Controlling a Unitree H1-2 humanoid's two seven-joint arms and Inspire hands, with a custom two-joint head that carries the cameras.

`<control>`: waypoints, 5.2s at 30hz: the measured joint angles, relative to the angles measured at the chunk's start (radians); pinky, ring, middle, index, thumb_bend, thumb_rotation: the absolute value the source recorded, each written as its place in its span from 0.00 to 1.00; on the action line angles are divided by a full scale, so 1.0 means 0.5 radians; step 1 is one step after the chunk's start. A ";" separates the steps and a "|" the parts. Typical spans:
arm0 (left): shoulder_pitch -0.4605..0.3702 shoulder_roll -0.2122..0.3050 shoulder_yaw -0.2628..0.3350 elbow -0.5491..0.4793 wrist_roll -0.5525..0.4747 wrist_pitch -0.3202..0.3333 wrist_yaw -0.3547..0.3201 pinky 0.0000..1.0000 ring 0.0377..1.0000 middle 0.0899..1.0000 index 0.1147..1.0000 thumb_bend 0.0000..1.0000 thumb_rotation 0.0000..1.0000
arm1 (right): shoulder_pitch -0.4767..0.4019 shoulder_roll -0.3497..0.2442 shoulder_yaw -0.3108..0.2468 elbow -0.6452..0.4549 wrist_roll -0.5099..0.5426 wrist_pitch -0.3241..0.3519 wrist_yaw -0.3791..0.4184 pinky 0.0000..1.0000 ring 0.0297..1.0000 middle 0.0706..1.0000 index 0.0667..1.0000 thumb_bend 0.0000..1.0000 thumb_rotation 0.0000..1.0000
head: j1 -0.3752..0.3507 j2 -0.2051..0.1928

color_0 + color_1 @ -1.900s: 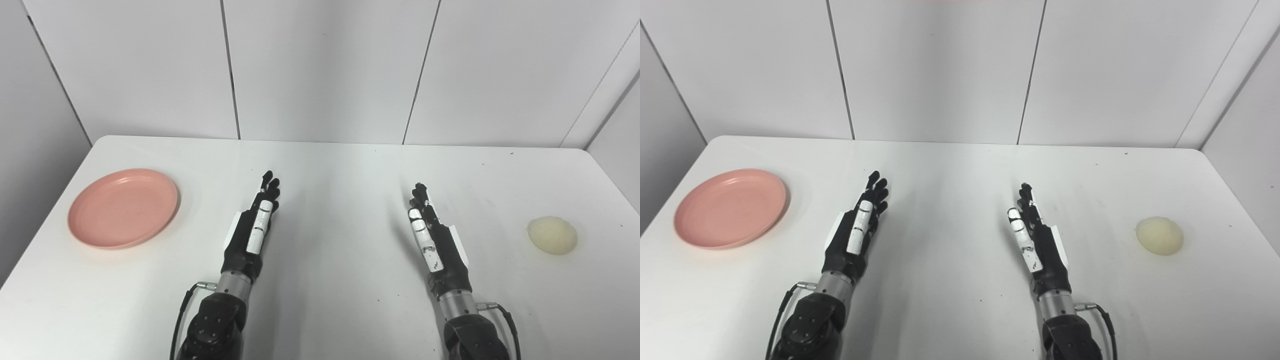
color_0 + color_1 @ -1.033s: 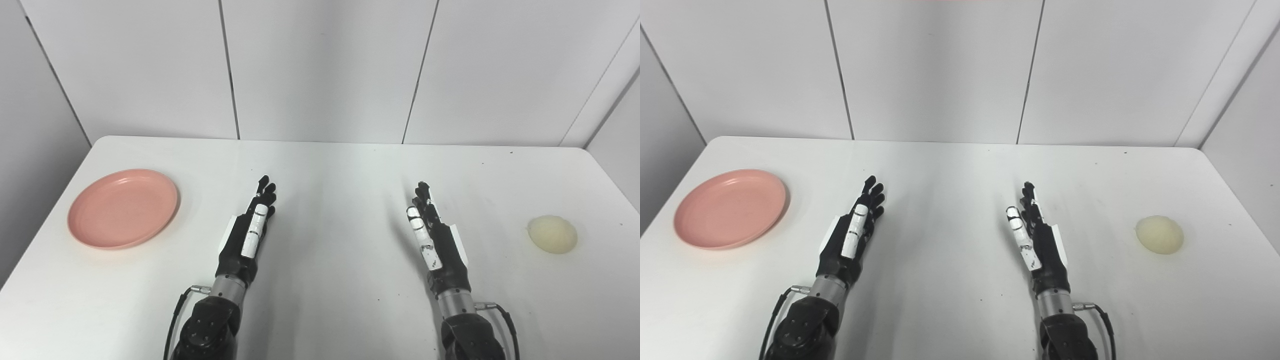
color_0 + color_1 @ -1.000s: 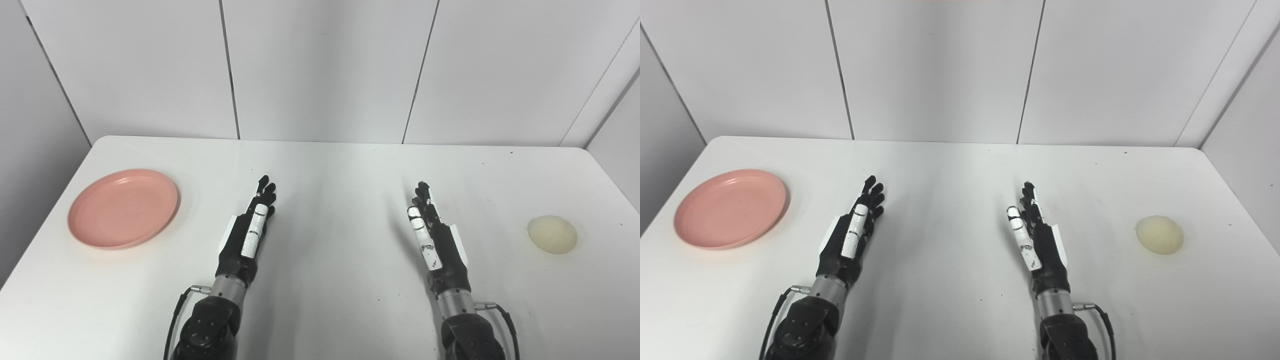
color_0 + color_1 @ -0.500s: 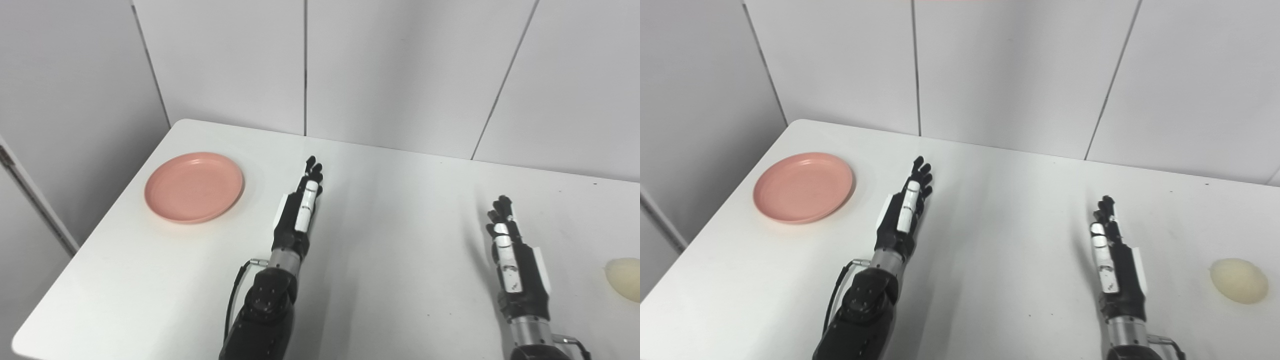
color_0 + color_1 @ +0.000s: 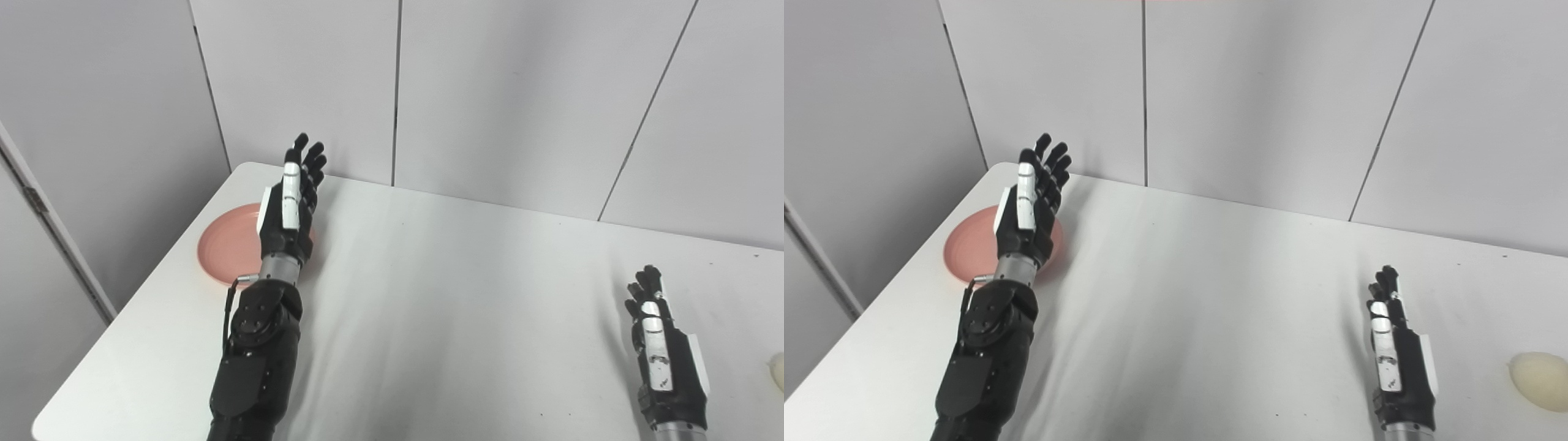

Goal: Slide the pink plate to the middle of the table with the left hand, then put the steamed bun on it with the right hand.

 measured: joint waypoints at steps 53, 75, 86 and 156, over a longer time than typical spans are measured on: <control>-0.078 0.548 0.211 0.896 0.152 -0.234 0.206 0.77 0.73 0.70 0.69 0.84 1.00 | 0.037 -0.002 -0.006 -0.052 0.008 0.024 0.004 1.00 1.00 1.00 1.00 0.41 0.97 | 0.074 -0.037; -0.070 0.616 0.001 0.922 0.264 -0.008 0.141 0.92 0.83 0.80 0.80 0.83 1.00 | 0.061 -0.001 -0.006 -0.085 0.003 0.070 0.003 1.00 1.00 1.00 1.00 0.41 0.97 | 0.074 -0.031; -0.074 0.608 0.085 0.912 0.043 0.039 -0.040 0.93 0.85 0.79 0.78 0.86 1.00 | 0.064 0.000 -0.007 -0.088 0.002 0.095 -0.001 1.00 1.00 1.00 1.00 0.41 0.96 | 0.058 -0.034; 0.310 -0.225 -0.599 0.285 0.070 -0.076 -0.431 1.00 0.98 0.96 0.94 0.71 1.00 | -0.066 0.229 0.130 0.082 -0.375 -0.090 -0.197 0.99 0.99 0.99 1.00 0.61 0.90 | -1.025 0.255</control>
